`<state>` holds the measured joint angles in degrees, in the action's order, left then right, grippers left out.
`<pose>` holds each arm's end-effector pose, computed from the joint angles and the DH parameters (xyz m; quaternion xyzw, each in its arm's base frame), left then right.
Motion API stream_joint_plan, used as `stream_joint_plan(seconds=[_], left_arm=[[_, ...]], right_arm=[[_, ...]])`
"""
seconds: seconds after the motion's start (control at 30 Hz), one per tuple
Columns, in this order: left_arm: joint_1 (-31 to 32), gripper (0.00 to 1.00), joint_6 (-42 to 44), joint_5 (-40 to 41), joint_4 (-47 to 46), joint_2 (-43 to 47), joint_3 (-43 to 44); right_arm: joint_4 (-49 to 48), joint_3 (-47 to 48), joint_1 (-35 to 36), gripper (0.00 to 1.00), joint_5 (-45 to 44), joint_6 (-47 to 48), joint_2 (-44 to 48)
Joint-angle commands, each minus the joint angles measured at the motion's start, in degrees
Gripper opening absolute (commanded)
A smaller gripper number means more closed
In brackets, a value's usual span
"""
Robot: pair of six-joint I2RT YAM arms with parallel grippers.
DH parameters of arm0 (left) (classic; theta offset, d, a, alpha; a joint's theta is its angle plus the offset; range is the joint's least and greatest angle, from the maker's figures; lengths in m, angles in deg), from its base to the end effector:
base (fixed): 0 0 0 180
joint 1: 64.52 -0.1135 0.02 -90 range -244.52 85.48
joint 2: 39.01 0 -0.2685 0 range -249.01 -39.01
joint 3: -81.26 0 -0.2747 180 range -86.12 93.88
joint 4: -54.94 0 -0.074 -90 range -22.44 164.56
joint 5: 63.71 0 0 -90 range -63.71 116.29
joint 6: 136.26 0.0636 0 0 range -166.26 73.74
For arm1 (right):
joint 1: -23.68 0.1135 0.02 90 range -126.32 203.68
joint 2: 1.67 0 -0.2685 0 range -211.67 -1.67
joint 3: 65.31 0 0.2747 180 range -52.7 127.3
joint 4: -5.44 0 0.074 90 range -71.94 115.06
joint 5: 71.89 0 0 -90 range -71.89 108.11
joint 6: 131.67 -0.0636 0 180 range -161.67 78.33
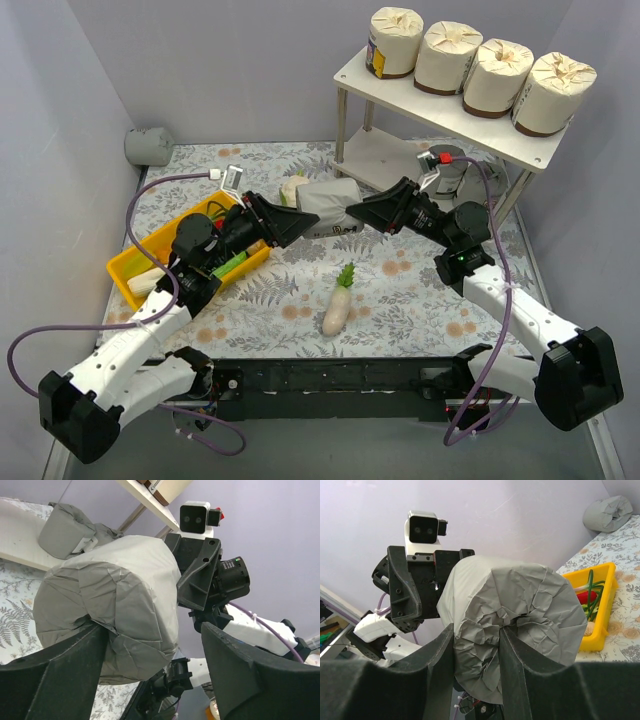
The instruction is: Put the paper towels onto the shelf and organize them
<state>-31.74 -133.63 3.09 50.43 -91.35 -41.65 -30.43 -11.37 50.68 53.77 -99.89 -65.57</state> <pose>0.2054 -0.1621 0.3701 -0.1548 0.6341 -0.7118 0.2594 0.2375 0.1626 0.3620 -0.1141 0.5563 0.6659 0.4839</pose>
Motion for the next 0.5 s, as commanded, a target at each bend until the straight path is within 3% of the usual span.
stream_joint_plan(seconds=[0.0,0.17,0.27,0.33,0.47], left_arm=[[0.2,0.69,-0.4,-1.2,-2.6,0.0,-0.3],[0.2,0.52,0.4,-1.2,-0.9,-1.3,0.6],[0.2,0.49,1.0,-1.2,-0.6,-1.5,0.5],[0.2,0.48,1.4,-0.5,0.0,-1.6,0.7],[0.2,0.42,4.7,2.5,5.6,-3.3,4.3]], right_arm=[[-5.7,-0.5,-0.2,0.35,0.5,-0.8,-0.2],[0.7,-0.5,-0.2,0.50,-1.3,2.8,1.1],[10.3,0.8,-0.3,0.60,-4.4,8.0,2.9],[19.2,2.4,-0.3,0.74,-6.3,12.1,4.3],[37.2,6.2,-0.3,0.90,-17.3,19.8,7.0]])
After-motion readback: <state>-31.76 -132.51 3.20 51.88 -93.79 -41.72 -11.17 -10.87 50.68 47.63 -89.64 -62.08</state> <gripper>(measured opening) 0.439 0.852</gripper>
